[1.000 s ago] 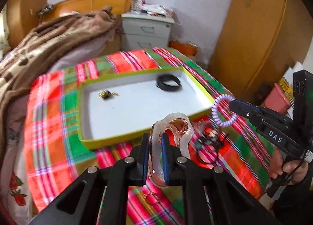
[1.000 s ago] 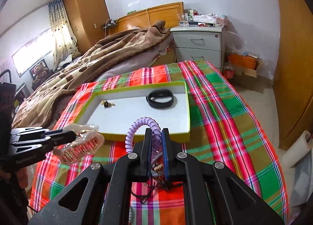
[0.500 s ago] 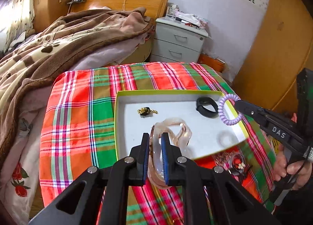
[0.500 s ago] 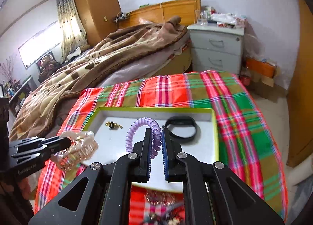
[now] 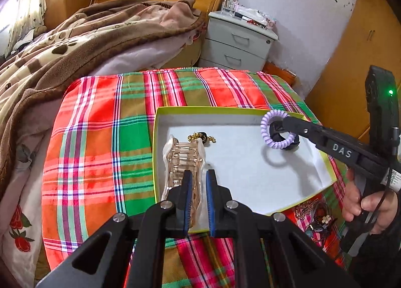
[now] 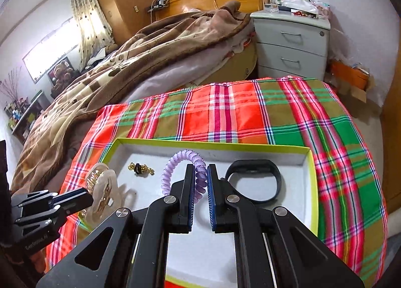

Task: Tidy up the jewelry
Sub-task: 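Carry both items into the yellow box and open both grippers to release them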

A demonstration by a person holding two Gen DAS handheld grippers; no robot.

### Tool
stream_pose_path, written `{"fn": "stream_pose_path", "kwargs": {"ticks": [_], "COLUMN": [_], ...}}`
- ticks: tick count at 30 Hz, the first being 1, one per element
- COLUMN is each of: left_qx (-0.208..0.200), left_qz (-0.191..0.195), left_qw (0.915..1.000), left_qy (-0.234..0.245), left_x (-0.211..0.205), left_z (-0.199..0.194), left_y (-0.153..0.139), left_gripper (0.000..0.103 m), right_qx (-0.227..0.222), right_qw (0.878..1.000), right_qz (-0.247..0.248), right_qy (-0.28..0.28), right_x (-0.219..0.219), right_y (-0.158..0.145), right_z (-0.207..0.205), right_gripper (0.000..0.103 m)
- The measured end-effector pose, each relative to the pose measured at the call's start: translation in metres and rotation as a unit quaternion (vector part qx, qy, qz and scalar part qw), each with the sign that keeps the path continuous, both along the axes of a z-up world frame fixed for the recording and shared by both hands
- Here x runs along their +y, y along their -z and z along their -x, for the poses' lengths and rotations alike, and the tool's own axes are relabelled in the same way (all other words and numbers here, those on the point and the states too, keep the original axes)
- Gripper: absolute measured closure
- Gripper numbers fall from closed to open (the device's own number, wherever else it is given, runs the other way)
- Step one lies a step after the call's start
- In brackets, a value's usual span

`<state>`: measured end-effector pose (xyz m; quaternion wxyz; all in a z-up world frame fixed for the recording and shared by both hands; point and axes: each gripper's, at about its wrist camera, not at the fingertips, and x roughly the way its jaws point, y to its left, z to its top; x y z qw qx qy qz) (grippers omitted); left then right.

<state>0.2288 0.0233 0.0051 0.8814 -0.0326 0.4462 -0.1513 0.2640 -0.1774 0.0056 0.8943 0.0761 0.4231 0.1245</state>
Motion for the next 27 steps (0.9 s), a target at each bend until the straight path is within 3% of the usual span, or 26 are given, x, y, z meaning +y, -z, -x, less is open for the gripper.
{"fn": "stream_pose_path", "kwargs": {"ticks": [27], "left_qx": [-0.024], "left_qz": [-0.014], "left_qw": [0.9996], "left_qy": [-0.001], "left_x": [-0.009], "left_z": [-0.029], "left_y": [-0.001], "left_gripper": [0.092], "right_qx": [0.055], "right_qw": [0.998], "right_qz": [0.004], "right_qy": [-0.013], "right_x": [0.019], "right_y": [0.034], "right_z": [-0.039], "right_gripper": [0.093]}}
